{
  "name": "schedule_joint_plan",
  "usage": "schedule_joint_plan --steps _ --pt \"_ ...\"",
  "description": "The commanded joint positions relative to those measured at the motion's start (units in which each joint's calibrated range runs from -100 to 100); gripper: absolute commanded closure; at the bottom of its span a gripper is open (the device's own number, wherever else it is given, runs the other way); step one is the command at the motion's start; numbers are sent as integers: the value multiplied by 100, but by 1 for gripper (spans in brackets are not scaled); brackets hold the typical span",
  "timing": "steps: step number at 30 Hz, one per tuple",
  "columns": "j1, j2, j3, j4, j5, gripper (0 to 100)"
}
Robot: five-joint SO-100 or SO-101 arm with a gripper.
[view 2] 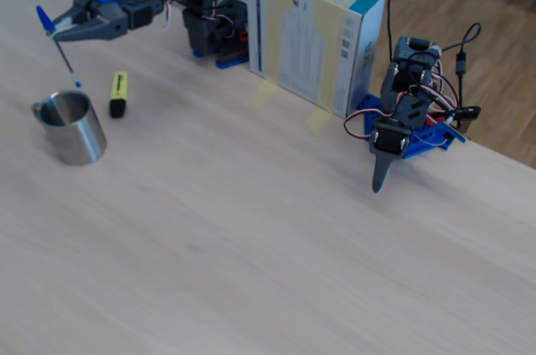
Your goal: Grab the blue pen and put it in the silver cup.
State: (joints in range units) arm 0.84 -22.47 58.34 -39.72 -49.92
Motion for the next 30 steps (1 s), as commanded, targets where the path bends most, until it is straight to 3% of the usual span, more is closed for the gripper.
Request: schedule_joint_plan --steps 1,12,30 --pt "-49 177 -623 -133 -22 98" --pt "-57 1041 -1476 -176 -32 98" --pt "30 1923 -1485 -760 -48 98"
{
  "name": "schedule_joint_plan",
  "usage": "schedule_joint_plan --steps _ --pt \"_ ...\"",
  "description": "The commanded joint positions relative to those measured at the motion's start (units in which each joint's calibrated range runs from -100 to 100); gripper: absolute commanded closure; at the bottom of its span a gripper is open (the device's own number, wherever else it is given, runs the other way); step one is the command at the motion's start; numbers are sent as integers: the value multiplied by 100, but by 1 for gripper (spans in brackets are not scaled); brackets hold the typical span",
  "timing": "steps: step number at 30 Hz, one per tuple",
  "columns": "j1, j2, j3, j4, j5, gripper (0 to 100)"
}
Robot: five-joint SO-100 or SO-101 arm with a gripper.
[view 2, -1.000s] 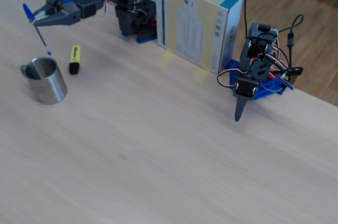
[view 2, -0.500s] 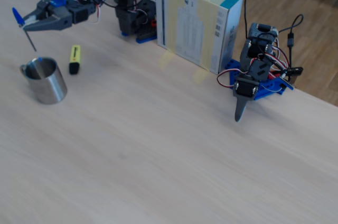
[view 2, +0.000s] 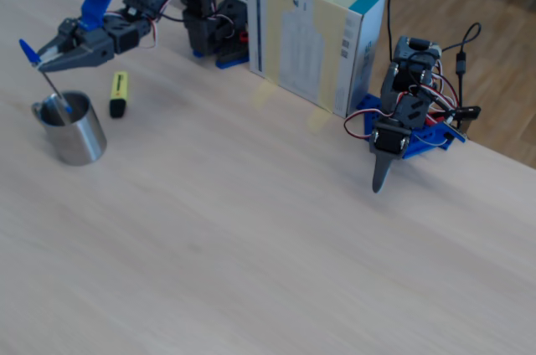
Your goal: Grab the blue pen and put it in the silver cup.
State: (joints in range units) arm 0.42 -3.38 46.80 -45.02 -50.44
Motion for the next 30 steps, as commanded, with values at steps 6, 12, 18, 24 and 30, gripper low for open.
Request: schedule_joint_plan --steps 6,12,18,24,30 --pt "150 371 -322 -659 -7 98" --pt "168 720 -313 -1174 -23 98" --pt "246 986 -167 -1405 -23 98" --pt "342 1028 -50 -1380 8 98" --pt "464 1036 259 -1380 14 98"
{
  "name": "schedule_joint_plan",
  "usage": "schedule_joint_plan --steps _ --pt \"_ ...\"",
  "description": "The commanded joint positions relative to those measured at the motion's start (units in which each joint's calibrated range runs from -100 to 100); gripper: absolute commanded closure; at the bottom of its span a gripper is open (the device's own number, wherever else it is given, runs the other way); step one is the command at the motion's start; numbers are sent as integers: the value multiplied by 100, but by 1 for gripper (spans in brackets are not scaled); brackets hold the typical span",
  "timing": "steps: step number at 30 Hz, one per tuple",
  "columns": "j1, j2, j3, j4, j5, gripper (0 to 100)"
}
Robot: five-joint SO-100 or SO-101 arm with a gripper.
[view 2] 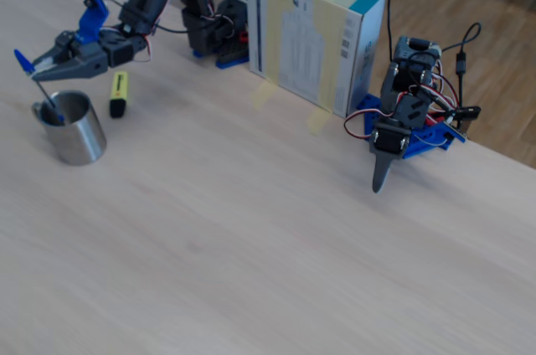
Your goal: Grab the blue pen and put it in the silver cup.
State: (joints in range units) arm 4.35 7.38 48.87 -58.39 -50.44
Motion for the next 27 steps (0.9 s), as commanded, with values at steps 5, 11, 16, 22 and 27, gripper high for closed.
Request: schedule_joint_plan --steps 5,11,16,22,27 --pt "124 -40 206 8 24 98" --pt "159 -40 496 17 128 98" --pt "167 -40 732 17 133 98" --pt "167 -31 986 -43 133 98" --pt "176 -23 1095 -52 133 98"
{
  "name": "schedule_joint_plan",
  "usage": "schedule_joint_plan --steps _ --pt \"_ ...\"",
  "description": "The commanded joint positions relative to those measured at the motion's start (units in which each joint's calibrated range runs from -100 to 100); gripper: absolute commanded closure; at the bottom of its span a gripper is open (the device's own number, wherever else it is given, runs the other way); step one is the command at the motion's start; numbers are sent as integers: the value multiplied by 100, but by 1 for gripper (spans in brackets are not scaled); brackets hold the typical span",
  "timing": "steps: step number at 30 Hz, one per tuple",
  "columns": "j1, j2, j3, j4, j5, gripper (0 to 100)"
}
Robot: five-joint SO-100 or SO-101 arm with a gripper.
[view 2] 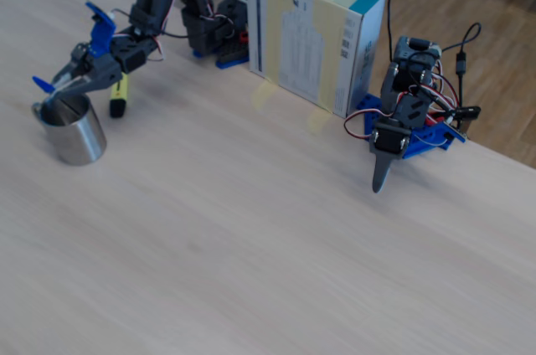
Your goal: Grab the blue pen and put it in the silver cup.
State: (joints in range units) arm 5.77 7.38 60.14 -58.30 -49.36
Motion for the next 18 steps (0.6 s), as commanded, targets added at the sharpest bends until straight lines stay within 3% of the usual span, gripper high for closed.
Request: schedule_joint_plan --steps 1,18 --pt "34 10 -33 -69 26 98" --pt "-18 758 -114 -592 -16 98"
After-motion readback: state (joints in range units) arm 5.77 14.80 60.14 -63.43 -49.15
